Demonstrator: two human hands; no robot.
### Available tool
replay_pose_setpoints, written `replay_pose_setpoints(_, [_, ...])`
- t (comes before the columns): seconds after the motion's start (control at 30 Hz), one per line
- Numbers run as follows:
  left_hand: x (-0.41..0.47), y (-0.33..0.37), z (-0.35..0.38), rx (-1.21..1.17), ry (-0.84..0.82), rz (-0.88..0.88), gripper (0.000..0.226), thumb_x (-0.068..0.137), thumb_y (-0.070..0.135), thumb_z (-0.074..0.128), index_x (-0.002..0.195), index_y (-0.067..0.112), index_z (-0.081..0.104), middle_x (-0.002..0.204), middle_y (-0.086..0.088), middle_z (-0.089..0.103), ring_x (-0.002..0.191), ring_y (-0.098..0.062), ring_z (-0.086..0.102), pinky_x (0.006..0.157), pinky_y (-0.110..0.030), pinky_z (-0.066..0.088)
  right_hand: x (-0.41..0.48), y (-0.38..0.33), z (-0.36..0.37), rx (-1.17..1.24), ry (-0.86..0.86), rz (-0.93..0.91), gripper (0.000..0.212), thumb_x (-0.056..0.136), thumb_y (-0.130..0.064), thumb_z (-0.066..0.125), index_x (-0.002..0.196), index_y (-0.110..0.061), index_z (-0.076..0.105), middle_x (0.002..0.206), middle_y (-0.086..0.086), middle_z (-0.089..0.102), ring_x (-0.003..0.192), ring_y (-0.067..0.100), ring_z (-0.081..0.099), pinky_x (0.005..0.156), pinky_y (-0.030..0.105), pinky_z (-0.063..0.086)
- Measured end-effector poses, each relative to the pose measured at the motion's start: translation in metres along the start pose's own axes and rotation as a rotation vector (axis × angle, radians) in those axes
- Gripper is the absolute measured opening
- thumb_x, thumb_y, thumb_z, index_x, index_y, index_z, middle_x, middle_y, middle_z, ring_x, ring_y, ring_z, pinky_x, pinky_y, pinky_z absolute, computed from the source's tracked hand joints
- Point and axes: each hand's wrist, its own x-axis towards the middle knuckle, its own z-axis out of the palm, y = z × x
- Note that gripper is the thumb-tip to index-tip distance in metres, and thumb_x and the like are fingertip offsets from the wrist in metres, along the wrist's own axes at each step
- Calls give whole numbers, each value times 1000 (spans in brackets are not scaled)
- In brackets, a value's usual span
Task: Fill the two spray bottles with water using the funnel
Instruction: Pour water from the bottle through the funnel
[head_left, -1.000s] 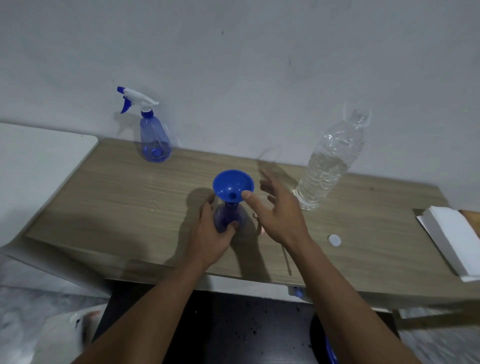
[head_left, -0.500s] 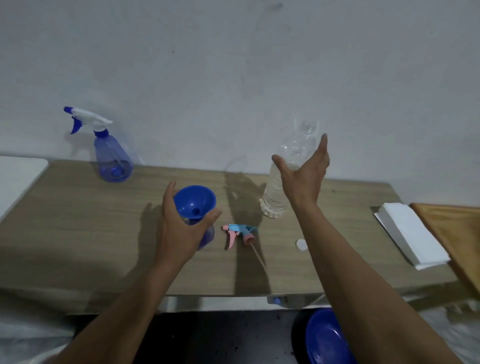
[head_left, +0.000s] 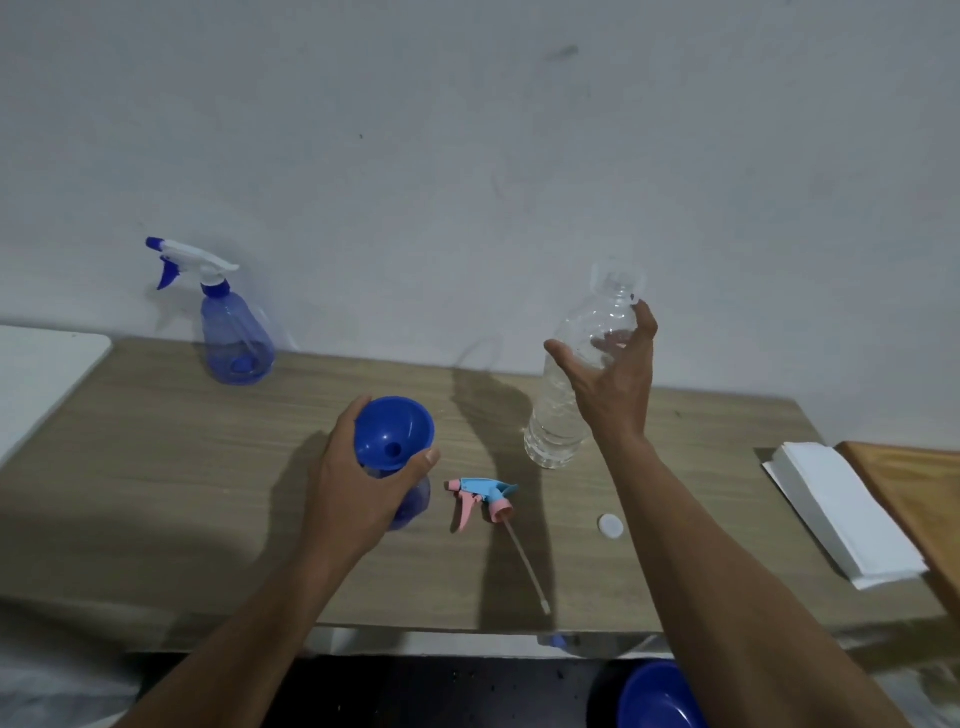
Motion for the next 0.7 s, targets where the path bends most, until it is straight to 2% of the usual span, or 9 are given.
replay_pose_setpoints(0.07, [1, -1, -1, -1, -6, -3, 88, 69, 45, 87, 144, 34, 42, 113, 26, 57, 99, 7, 57, 83, -23, 46, 2, -1, 1, 5, -6, 8, 102, 67, -43, 91, 147, -39, 27, 125, 1, 51, 99, 14, 66, 88, 37, 56])
replay_pose_setpoints(0.17, [1, -2, -2, -10, -10, -6, 87, 68, 45, 87, 142, 35, 43, 113, 25, 57, 100, 5, 57, 86, -27, 48, 4, -6, 2, -25, -13, -13, 98, 71, -41, 89, 147, -41, 27, 120, 1, 55, 95, 14, 65, 87, 45, 57])
replay_pose_setpoints(0.27, [1, -4, -2, -19, -21, -12, 89, 66, 46, 88, 142, 37, 42, 113, 27, 55, 101, 3, 57, 87, -28, 49, 4, -12, -3, -117, -89, -101, 98, 73, -43, 87, 148, -41, 24, 118, -1, 54, 94, 14, 63, 85, 44, 56])
replay_pose_setpoints(0.37, [3, -7, -3, -34, -23, -25, 91, 63, 51, 89, 139, 40, 42, 118, 23, 57, 105, -3, 59, 93, -37, 53, 9, -22, -15, -176, -132, -146, 111, 72, -44, 88, 152, -44, 11, 120, -2, 55, 92, 15, 64, 83, 40, 55])
replay_pose_setpoints(0.57, [3, -11, -4, -35, -24, -17, 90, 59, 55, 89, 136, 44, 43, 119, 18, 60, 106, -7, 61, 94, -40, 54, 14, -49, -37, -246, -142, -206, 129, 73, -41, 87, 148, -60, -16, 116, 2, 56, 88, 16, 63, 82, 36, 53])
replay_pose_setpoints(0.63, [3, -11, -5, -42, -35, -17, 89, 59, 56, 89, 135, 44, 43, 119, 19, 60, 106, -8, 61, 93, -40, 55, 15, -55, -40, -245, -151, -218, 128, 73, -41, 87, 148, -60, -15, 117, 5, 57, 89, 16, 63, 83, 35, 52])
replay_pose_setpoints(0.7, [3, -11, -5, -48, -37, -11, 89, 60, 54, 89, 135, 43, 43, 117, 21, 59, 105, -5, 61, 93, -38, 54, 13, -56, -41, -226, -160, -208, 122, 72, -40, 88, 153, -53, -2, 118, 4, 56, 90, 17, 63, 82, 36, 52])
